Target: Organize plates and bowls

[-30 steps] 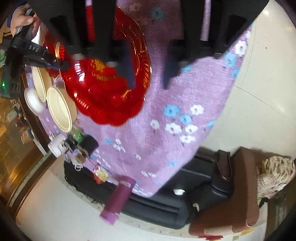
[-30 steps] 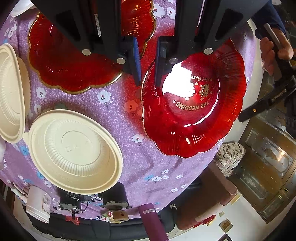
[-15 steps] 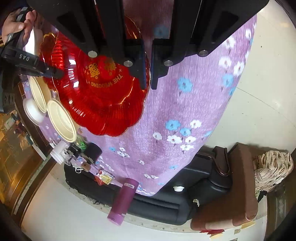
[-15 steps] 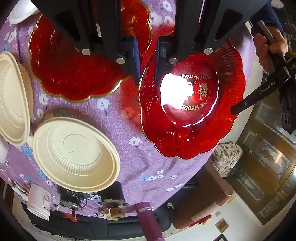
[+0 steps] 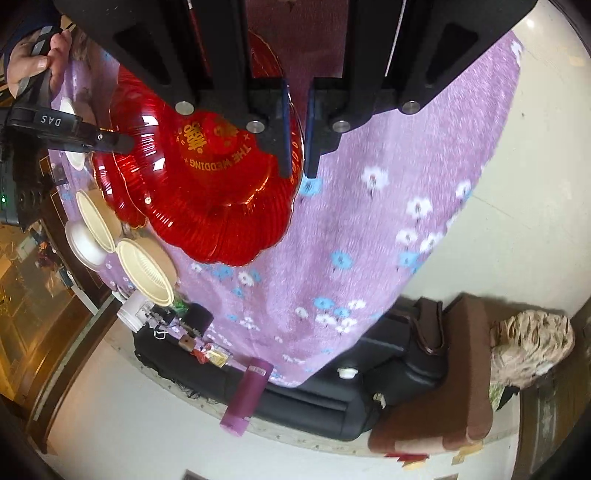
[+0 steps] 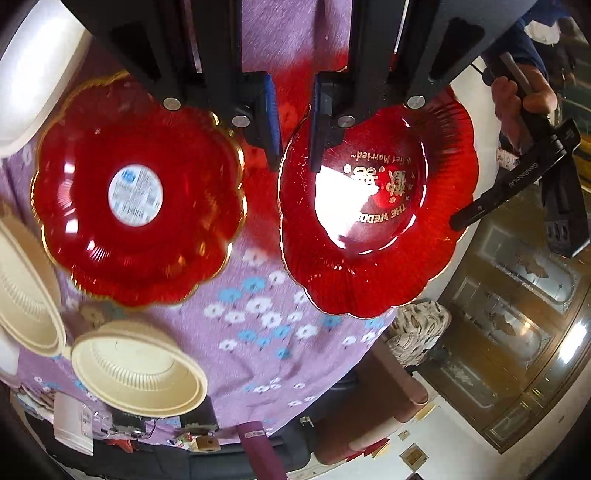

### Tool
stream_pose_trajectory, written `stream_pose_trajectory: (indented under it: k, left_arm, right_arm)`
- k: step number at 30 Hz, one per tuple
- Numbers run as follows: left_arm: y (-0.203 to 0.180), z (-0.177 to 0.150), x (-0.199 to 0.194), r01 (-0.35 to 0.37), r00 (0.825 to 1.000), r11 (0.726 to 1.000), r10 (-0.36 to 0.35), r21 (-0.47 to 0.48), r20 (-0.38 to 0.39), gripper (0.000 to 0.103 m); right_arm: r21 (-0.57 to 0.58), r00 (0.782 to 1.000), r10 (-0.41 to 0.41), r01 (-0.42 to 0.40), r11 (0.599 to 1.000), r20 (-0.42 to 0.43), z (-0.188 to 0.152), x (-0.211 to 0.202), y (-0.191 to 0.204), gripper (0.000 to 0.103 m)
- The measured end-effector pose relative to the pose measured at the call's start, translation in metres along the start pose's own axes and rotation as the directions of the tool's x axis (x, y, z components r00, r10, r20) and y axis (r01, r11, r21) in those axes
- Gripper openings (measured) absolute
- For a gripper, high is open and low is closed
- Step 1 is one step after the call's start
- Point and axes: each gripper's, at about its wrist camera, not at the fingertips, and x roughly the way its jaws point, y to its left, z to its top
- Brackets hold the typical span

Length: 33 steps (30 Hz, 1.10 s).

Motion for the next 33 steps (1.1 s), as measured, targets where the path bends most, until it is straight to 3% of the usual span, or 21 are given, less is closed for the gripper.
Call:
stream_pose_trajectory:
  k: [5, 8, 14, 18, 28, 33]
  left_arm:
    - [0.002, -0.006, 0.004, -0.001, 1.000, 1.000, 0.001, -0.022, -0.011, 0.005]
    - [0.003, -0.006, -0.006, -0.040, 0.999, 0.999, 0.040, -0.018, 0.021, 0.007]
    - [-0.004, -0.006, -0.029, -0.039, 0.996, 0.999, 0.038, 0.010, 0.076, 0.014]
    - [-0.030, -0.007, -0.037, -0.027, 0.995, 0.997, 0.020, 0.072, 0.102, 0.026]
    - [-0.118, -0.017, -0.029, 0.043, 0.995, 0.964, -0.064, 0.263, 0.072, 0.031]
    - [-0.156, -0.026, -0.019, 0.069, 0.995, 0.942, -0.088, 0.329, 0.043, 0.031]
  right_arm:
    - [0.003, 1.000, 0.001, -0.001, 1.000, -0.004, -0.009, 0.004, -0.004, 0.018]
    - [0.013, 1.000, 0.010, -0.010, 1.000, 0.006, -0.009, 0.001, -0.007, 0.018]
    - [0.032, 0.998, 0.013, -0.015, 0.999, 0.067, -0.025, -0.030, -0.019, 0.022]
    - [0.058, 0.997, 0.042, -0.046, 0.997, 0.067, -0.043, -0.039, -0.030, 0.022]
    - [0.118, 0.994, -0.053, 0.041, 0.992, 0.098, -0.075, -0.064, -0.076, 0.022]
    - [0.150, 0.991, -0.043, 0.024, 0.988, 0.125, -0.080, -0.074, -0.098, 0.021]
